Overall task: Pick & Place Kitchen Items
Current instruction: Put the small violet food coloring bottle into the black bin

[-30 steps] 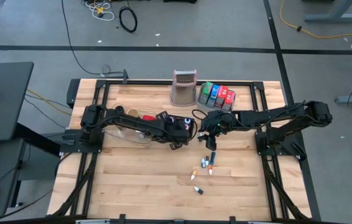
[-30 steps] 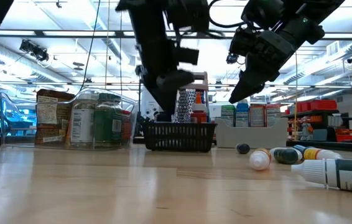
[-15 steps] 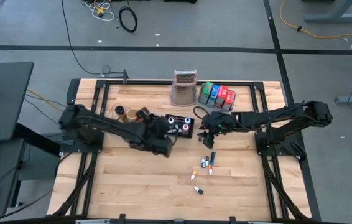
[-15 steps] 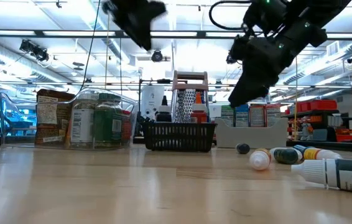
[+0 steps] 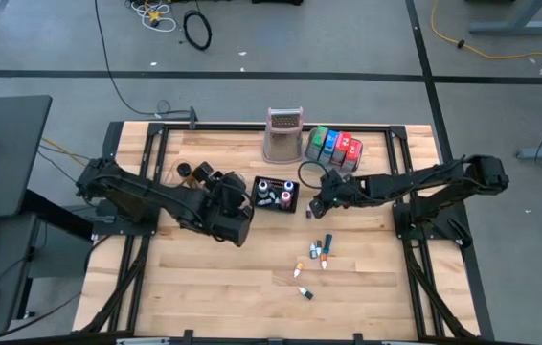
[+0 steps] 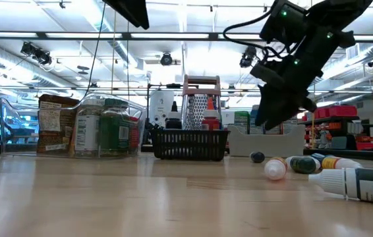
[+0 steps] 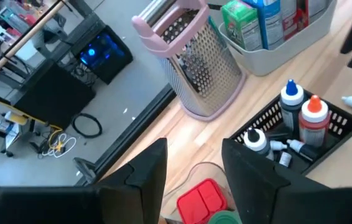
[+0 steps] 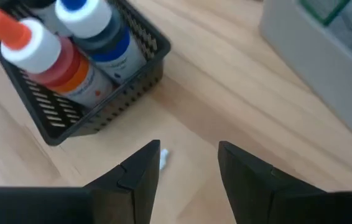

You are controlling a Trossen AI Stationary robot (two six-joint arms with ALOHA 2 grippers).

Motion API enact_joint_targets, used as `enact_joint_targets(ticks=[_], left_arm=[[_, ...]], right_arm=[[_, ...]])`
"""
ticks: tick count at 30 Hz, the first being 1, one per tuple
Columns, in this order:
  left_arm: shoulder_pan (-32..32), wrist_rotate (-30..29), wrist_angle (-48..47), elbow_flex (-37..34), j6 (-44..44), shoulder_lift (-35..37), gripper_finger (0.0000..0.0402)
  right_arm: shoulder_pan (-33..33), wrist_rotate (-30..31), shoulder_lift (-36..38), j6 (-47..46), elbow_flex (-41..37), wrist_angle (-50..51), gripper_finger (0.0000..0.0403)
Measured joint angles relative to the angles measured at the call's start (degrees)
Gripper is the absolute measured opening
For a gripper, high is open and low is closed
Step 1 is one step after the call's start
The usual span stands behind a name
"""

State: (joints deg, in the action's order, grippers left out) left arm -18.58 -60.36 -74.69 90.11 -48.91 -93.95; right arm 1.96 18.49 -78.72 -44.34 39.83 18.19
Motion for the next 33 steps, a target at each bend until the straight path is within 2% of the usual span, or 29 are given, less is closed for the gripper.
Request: enact_joint_targets(ticks=[9, 14, 21, 25, 33], left_arm=[[0.0, -0.2, 0.7, 0.0, -0.2, 0.0, 0.0164], [0.1, -0.2, 0.7, 0.0, -0.2, 0.0, 0.0164], [0.1, -0.2, 0.7, 0.0, -0.2, 0.0, 0.0164], [0.1, -0.2, 0.8, 0.0, -0.2, 0.0, 0.0164], [0.1, -0.2, 0.9, 0.0, -0.2, 0.0, 0.0164]], right_arm=[[-3.5, -0.3, -8.1, -3.9, 0.0, -5.5, 0.0171], [-4.9, -3.8, -12.7, -5.2, 0.0, -10.7, 0.0171], [-5.3, -2.9, -17.5, -6.1, 0.3, -12.5, 0.0169], [-5.3, -2.2, -18.1, -3.6, 0.3, -12.5, 0.015], [-5.2, -2.3, -17.9, -1.2, 0.2, -12.7, 0.0082]])
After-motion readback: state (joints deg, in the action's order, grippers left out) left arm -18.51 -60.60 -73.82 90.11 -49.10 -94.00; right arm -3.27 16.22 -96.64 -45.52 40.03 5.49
